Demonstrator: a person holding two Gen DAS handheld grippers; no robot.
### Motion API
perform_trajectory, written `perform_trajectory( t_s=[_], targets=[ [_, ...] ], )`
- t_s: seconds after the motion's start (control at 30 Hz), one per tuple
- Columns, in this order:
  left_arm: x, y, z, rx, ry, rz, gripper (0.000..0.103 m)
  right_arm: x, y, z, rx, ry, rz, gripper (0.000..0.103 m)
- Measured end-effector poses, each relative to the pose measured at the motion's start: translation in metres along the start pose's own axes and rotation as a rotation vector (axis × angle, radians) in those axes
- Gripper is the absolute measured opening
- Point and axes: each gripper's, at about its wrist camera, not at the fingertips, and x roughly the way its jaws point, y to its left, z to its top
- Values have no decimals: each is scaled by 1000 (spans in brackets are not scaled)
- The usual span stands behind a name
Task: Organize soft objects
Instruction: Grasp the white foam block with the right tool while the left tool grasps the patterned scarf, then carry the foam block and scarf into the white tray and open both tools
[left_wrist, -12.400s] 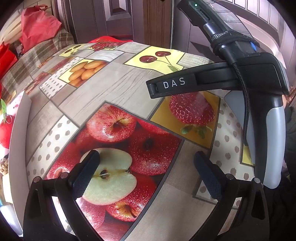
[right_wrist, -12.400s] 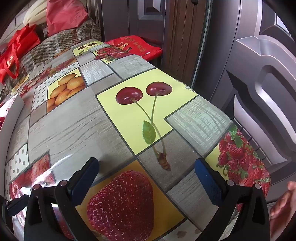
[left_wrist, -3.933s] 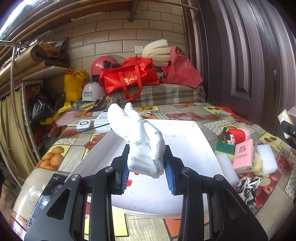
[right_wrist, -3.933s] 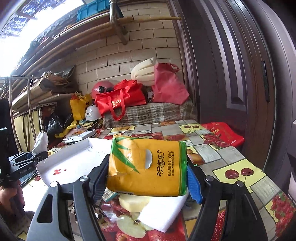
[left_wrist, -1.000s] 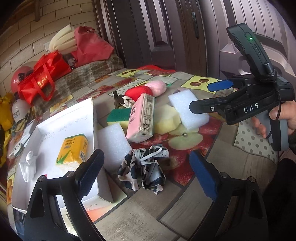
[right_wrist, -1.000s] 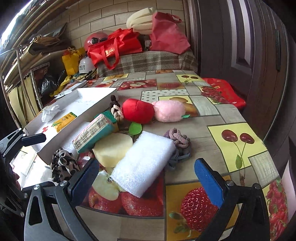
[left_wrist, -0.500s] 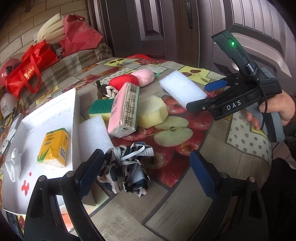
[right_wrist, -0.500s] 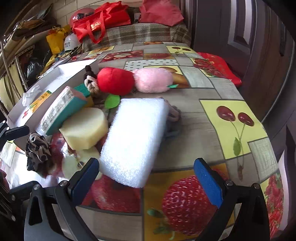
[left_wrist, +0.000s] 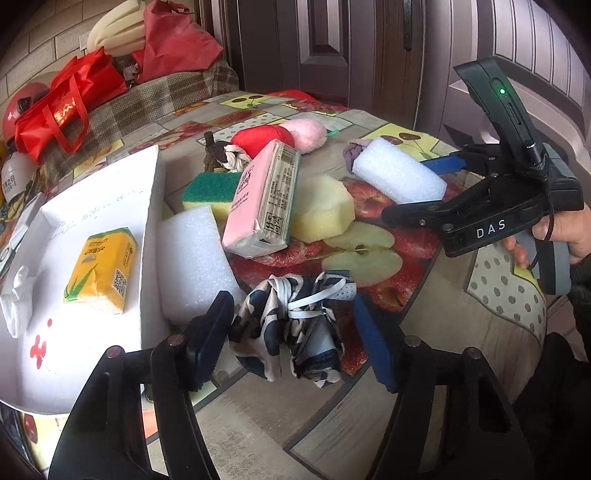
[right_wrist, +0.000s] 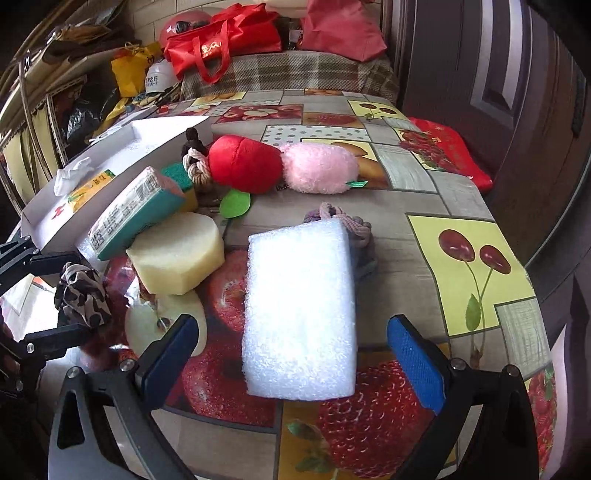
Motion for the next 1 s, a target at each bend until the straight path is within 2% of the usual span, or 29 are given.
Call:
perform_trajectory(
  t_s=[0.07,0.1,0.13,0.2,0.3,0.43,0.53,0.63,0.77,0.83,0.93,1.0],
  targets=[
    [0,0,-1,1,1,1,60,5,0,0,-11,22,14,54],
    [0,1,-1,-1,0,1,55,2,-2,0,-10,9,19,54],
    [0,1,-2,-1,-1,-5,46,0,-3,-2,-12,0,25,53],
    [2,0,-2,5,11,-19,43,-5,-5,-5,4,-16,37,53],
    [2,-5,-2,30,14,-14,40,-21,-12,-10,40,-90,41,53],
    [4,-8,-2,47,20,-7,36,-49,-18,-11,98,-244,52,53],
    [-2,-6,-2,40,-9,-3,32,-72,-17,-7,150,-413,69,53],
    [-21,1,-4,1,-115,6,32,-82,-10,-7,192,-551,57,53],
    [-55,23,-11,-80,-309,24,32,-79,3,-5,206,-604,49,54],
    [-69,32,-16,-92,-387,77,32,-81,7,-7,191,-615,39,54],
    [-80,47,-22,-119,-438,182,32,-84,14,-9,157,-637,23,54],
    [-84,60,-24,-157,-464,222,32,-83,16,-9,140,-639,17,54]
  ],
)
